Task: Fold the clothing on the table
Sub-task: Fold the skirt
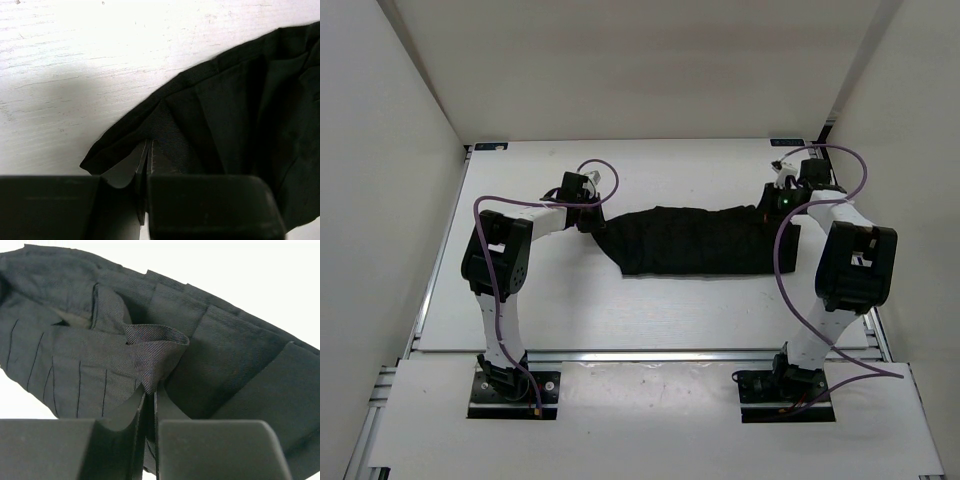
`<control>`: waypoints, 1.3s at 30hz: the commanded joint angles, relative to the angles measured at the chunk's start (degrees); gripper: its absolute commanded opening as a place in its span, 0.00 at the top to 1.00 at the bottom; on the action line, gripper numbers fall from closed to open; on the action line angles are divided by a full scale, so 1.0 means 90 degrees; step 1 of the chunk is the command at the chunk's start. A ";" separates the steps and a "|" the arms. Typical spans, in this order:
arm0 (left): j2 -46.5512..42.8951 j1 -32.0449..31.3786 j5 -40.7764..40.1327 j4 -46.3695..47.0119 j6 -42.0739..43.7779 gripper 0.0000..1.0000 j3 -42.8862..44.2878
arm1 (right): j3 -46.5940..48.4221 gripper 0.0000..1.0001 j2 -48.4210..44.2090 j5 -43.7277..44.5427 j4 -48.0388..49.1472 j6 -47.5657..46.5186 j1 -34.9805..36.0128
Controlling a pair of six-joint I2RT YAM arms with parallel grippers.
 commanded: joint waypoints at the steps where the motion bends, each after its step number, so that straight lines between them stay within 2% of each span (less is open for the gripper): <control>1: 0.0005 0.0033 -0.0120 -0.0098 0.0038 0.94 0.0080 | 0.0005 1.00 -0.0055 0.0582 0.0331 0.0303 -0.0186; 9: -0.0015 0.0081 -0.0101 -0.0049 0.0028 0.95 0.0012 | 0.0083 1.00 -0.0123 0.0593 0.0350 0.0402 -0.0372; 15: 0.0083 0.0052 -0.0072 -0.0088 0.0038 0.94 0.0070 | -0.0228 1.00 -0.0328 0.0720 0.0458 0.0656 -0.0197; 16: 0.0064 0.0052 -0.0072 -0.0078 0.0047 0.94 0.0089 | -0.0249 0.96 -0.0280 0.0827 0.0429 0.0646 -0.0206; 17: 0.0093 0.0052 -0.0043 -0.0078 0.0038 0.95 0.0099 | -0.0268 0.89 -0.0250 0.1040 0.0313 0.0569 -0.0148; 18: 0.0103 0.0081 -0.0062 -0.0107 0.0047 0.94 0.0119 | -0.0297 0.57 -0.0192 0.1168 0.0253 0.0568 -0.0021; 19: 0.0083 0.0033 -0.0072 -0.0117 0.0057 0.94 0.0138 | -0.0327 0.15 -0.0153 0.1353 0.0263 0.0490 -0.0001; 20: 0.0073 0.0032 -0.0004 -0.0137 0.0086 0.94 0.0167 | -0.0346 0.01 -0.0201 0.1529 0.0263 0.0470 0.0019; 23: -0.0014 0.0032 -0.0237 -0.0186 0.0252 0.91 0.0255 | -0.0249 0.01 -0.0298 0.1764 0.0321 0.0761 -0.0147; 24: -0.0160 0.0042 -0.0363 -0.0224 0.0340 0.87 0.0265 | -0.0220 0.00 -0.0366 0.1959 0.0370 0.0956 -0.0166; 26: -0.0433 0.0004 -0.0677 -0.0138 0.0554 0.80 0.0401 | -0.0113 0.04 -0.0562 0.2136 0.0428 0.0949 -0.0128; 27: -0.0695 -0.0045 -0.0880 -0.0002 0.0613 0.77 0.0450 | -0.0045 0.09 -0.0630 0.2078 0.0477 0.0804 -0.0108; 28: -0.0940 -0.0055 -0.1095 0.0096 0.0682 0.75 0.0586 | 0.0004 0.20 -0.0679 0.1991 0.0526 0.0696 0.0008; 30: -0.1097 -0.0104 -0.1195 0.0185 0.0712 0.75 0.1016 | 0.0034 0.64 -0.0874 0.1709 0.0643 0.0306 0.0223; 31: -0.1118 -0.0133 -0.1146 0.0176 0.0712 0.76 0.1336 | 0.0063 1.00 -0.0894 0.1542 0.0663 0.0188 0.0292; 34: -0.0982 -0.0533 -0.0700 0.0127 0.0780 0.75 0.2031 | -0.0063 1.00 -0.0728 -0.0173 0.0429 0.0215 0.0244; 36: -0.0894 -0.0826 -0.0327 0.0039 0.0848 0.74 0.2238 | -0.0345 0.99 -0.0631 -0.0906 0.0506 0.0381 0.0088; 38: -0.0748 -0.0875 0.1082 0.0630 0.0422 0.76 0.1889 | -0.0561 1.00 -0.0631 -0.1252 0.0595 0.0402 0.0019; 39: -0.0670 -0.0808 0.1525 0.0944 -0.0219 0.75 0.1538 | -0.0735 1.00 -0.0621 -0.1368 0.0643 0.0653 0.0000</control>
